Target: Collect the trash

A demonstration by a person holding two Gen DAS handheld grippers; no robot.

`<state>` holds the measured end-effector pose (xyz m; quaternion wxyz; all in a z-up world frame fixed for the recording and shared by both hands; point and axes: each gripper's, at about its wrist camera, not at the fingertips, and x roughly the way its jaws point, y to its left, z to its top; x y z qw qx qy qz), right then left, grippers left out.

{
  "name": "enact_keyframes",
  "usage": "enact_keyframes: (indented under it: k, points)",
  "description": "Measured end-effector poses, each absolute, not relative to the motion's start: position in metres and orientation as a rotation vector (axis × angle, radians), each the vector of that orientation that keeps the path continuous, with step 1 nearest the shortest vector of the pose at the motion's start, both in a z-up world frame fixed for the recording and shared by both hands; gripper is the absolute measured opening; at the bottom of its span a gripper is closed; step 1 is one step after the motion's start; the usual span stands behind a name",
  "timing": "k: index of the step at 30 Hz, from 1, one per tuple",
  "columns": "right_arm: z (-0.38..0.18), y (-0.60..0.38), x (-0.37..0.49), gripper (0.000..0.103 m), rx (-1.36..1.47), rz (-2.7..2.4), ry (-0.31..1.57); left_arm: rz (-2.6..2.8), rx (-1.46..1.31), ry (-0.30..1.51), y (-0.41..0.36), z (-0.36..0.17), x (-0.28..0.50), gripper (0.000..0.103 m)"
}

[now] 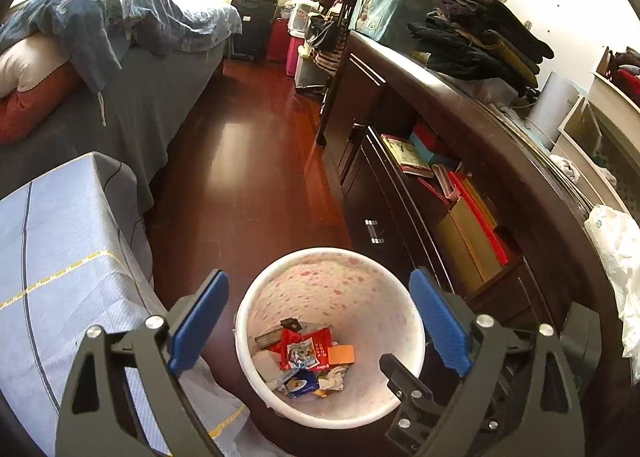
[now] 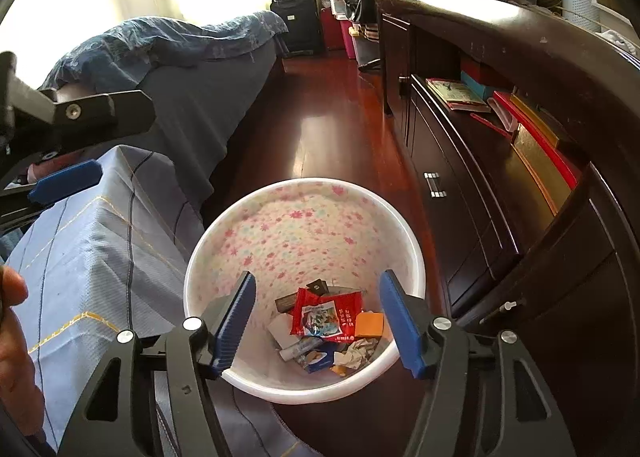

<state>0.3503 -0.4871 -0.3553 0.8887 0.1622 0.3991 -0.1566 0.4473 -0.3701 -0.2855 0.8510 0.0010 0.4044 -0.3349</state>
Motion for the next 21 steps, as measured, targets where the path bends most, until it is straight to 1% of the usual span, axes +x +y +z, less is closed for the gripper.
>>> enact_keyframes:
  k: [7, 11, 17, 19, 21]
  points:
    - [-0.351, -0.483, 0.345, 0.065, 0.346, -0.324, 0.852, -0.668, -0.01, 0.851, -0.354, -0.279, 0.446, 0.093]
    - [-0.333, -0.469, 0.333, 0.068, 0.34, -0.303, 0.842, -0.597, -0.03, 0.819, -0.319, -0.261, 0.437, 0.093]
    - [-0.283, -0.412, 0.306, 0.082, 0.273, -0.2, 0.757, -0.442, -0.052, 0.763, -0.238, -0.228, 0.405, 0.093]
    - [-0.266, -0.386, 0.298, 0.09, 0.24, -0.148, 0.726, -0.371, -0.059, 0.736, -0.207, -0.216, 0.389, 0.094]
    - [-0.249, -0.357, 0.288, 0.094, 0.211, -0.092, 0.692, -0.3, -0.073, 0.71, -0.175, -0.203, 0.372, 0.095]
